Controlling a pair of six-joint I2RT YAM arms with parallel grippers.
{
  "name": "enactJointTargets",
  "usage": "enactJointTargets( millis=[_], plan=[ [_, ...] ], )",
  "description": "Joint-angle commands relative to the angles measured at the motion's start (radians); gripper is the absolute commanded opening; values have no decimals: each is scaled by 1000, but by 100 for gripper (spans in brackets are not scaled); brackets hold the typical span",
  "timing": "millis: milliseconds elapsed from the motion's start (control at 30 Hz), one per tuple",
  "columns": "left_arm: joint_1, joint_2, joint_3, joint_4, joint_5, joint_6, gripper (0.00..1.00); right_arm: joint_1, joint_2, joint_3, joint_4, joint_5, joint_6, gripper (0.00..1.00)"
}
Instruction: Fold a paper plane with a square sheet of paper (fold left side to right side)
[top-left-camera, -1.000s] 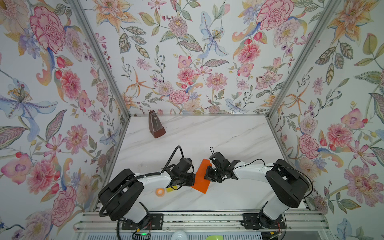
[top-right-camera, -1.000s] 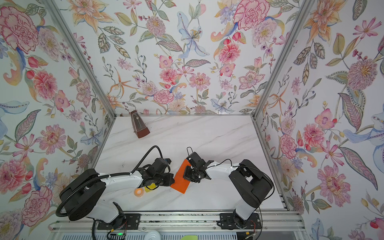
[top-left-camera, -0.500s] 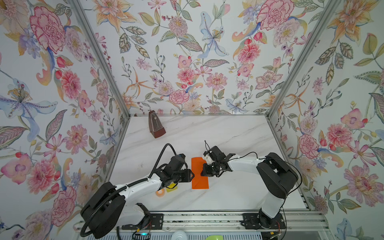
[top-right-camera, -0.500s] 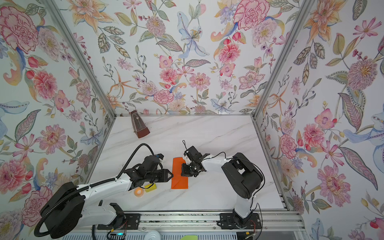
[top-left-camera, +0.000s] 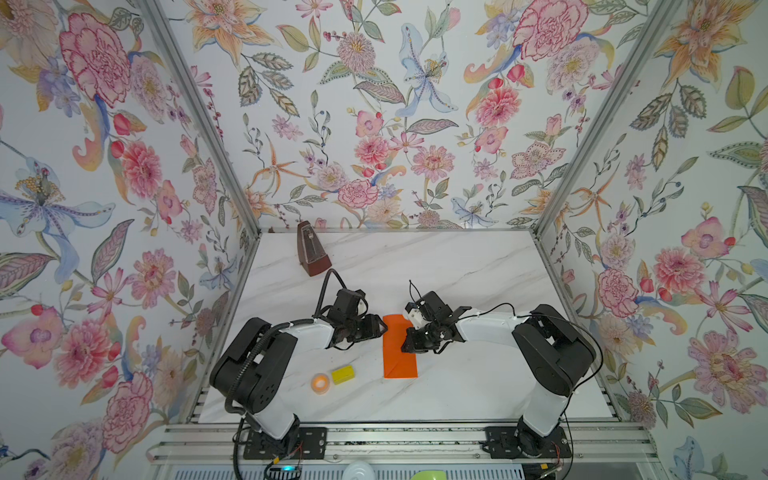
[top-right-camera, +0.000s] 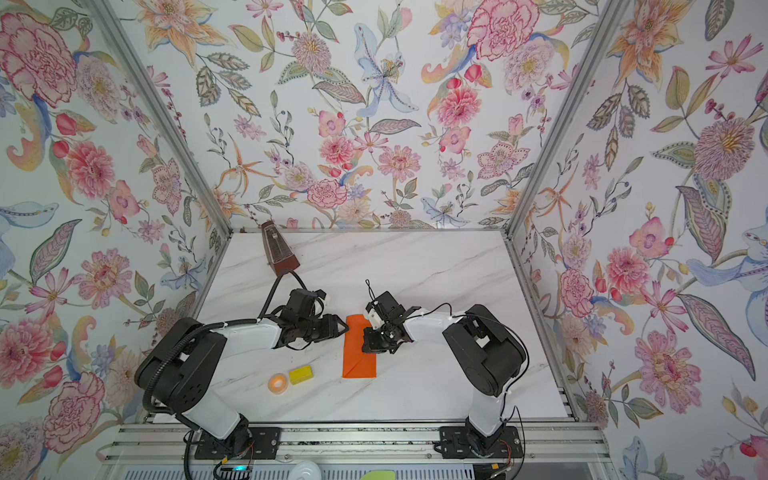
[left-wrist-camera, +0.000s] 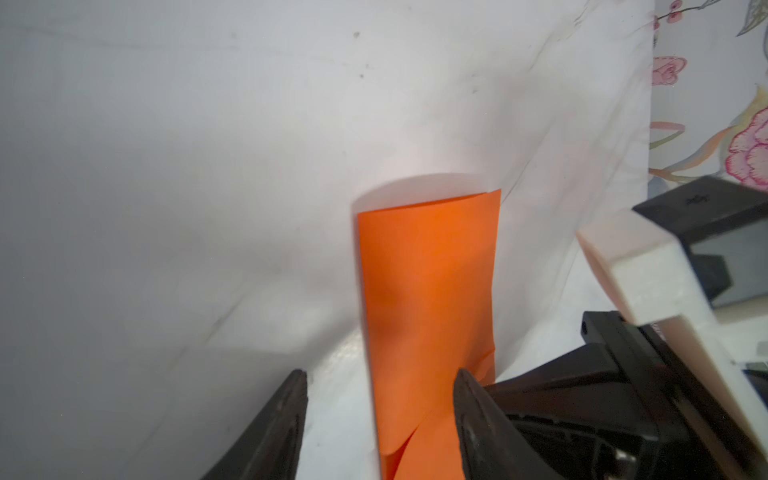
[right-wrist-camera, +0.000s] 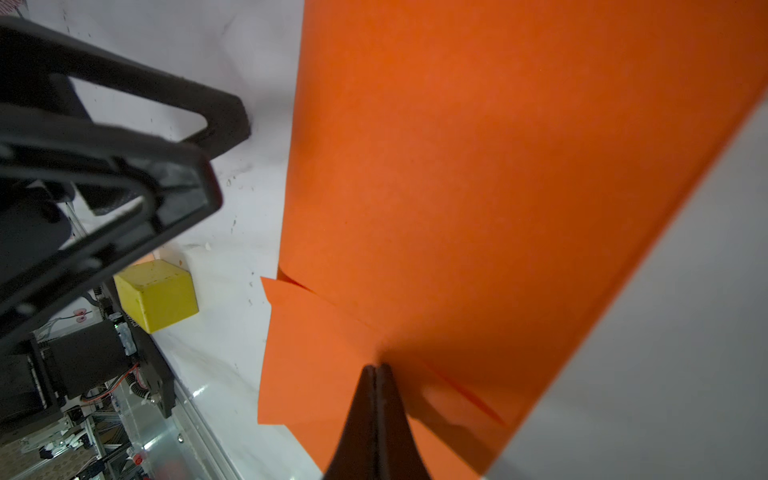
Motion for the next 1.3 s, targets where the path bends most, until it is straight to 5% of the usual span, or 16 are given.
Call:
enactJointTargets(
  millis=[0,367,900,1267],
  plan=[
    [7,68,44,8,73,43,59,2,38,-36,-52,10,-3,5],
    [-10,110,-10,71,217,29,55,5,26,-70,-17,11,34,6],
    [-34,-47,-211,144,202,-51,56,1,14,-79,-17,4,38,8],
    [-52,-99,-256,164,165,-99,57,37,-139,-71,-37,43,225,21]
  ],
)
